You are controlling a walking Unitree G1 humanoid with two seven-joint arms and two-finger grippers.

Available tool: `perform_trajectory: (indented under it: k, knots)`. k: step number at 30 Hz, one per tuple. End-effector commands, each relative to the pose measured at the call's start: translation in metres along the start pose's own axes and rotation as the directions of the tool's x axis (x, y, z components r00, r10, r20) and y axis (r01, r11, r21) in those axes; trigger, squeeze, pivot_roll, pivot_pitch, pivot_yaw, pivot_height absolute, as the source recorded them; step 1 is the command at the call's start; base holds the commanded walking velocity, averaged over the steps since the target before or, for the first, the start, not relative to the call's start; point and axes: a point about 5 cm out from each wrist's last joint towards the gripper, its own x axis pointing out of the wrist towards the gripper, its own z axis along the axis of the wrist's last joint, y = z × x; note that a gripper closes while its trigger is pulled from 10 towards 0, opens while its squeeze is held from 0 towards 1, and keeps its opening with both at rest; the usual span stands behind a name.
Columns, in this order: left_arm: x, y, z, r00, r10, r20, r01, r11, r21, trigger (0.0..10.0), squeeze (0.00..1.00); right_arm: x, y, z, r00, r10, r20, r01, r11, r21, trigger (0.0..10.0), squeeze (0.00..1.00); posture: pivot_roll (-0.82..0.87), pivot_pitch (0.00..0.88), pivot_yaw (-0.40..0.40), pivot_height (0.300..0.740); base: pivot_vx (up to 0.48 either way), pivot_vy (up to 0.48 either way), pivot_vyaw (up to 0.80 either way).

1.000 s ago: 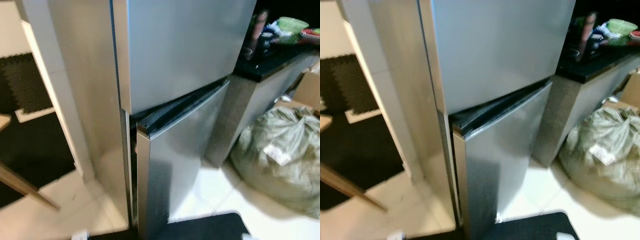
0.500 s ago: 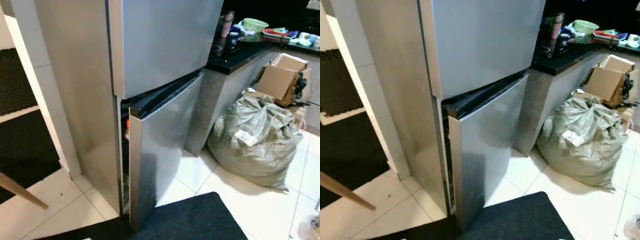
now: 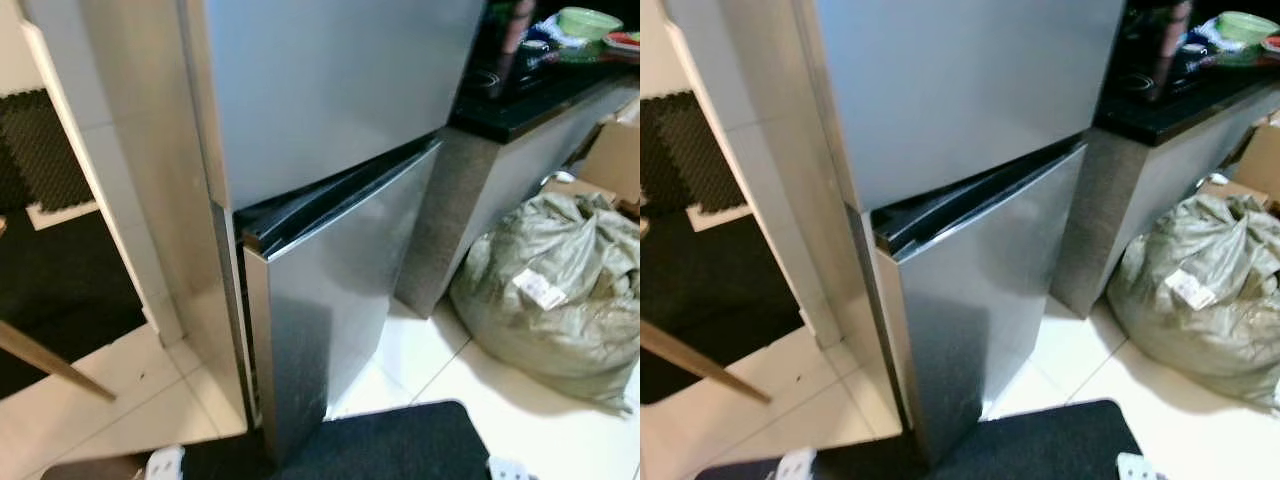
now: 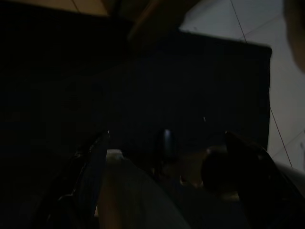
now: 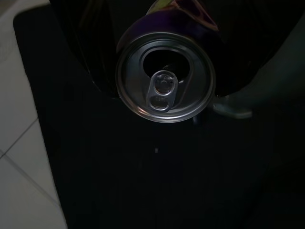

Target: Restocking fridge

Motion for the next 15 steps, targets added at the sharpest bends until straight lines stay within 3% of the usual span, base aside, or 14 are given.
perform_trajectory:
  k: [1,4,6,9,12,14,15]
  knots:
    - [-0.002,0.012,0.017,0.996,0.042,0.079,-0.041,0.999,-0.008,10.0,0.00,-0.001,0.002,-0.006,1.000,0.004,-0.019,-0.004,1.000,0.000,10.0,0.00,-0.07,0.000,-0.033,0.740,0.000,0.000,0.00]
    - [0.000,0.013,0.060,0.965,0.024,0.263,-0.018,1.000,-0.025,10.0,0.00,-0.001,0.002,-0.007,1.000,0.004,-0.023,-0.004,1.000,-0.002,10.0,0.00,-0.06,0.000,-0.038,0.740,0.000,0.000,0.00]
    - [0.000,0.013,0.069,0.954,0.013,0.301,-0.005,1.000,-0.026,10.0,0.00,-0.001,0.002,-0.007,1.000,0.004,-0.024,-0.004,1.000,-0.002,10.0,0.00,-0.06,0.000,-0.038,0.740,0.000,0.000,0.00]
    - [-0.002,0.007,0.117,0.884,-0.046,0.464,0.051,0.999,0.002,10.0,0.00,-0.001,0.002,-0.008,1.000,0.005,-0.026,-0.005,1.000,-0.005,10.0,0.00,-0.06,0.000,-0.040,0.740,0.000,0.000,0.00]
    - [-0.002,0.005,0.127,0.869,-0.056,0.492,0.057,0.998,0.013,10.0,0.00,-0.001,0.002,-0.008,1.000,0.005,-0.026,-0.006,1.000,-0.005,10.0,0.00,-0.06,0.000,-0.040,0.740,0.000,0.000,0.00]
    - [-0.002,-0.009,0.158,0.820,-0.134,0.556,0.120,0.991,0.063,10.0,0.00,-0.001,0.001,-0.008,1.000,0.006,-0.026,-0.006,1.000,-0.007,10.0,0.00,-0.06,0.000,-0.044,0.740,0.000,0.000,0.00]
    - [-0.002,-0.009,0.158,0.820,-0.134,0.556,0.120,0.991,0.063,10.0,0.00,-0.001,0.001,-0.008,1.000,0.006,-0.026,-0.006,1.000,-0.007,10.0,0.00,-0.06,0.000,-0.044,0.740,0.000,0.000,0.00]
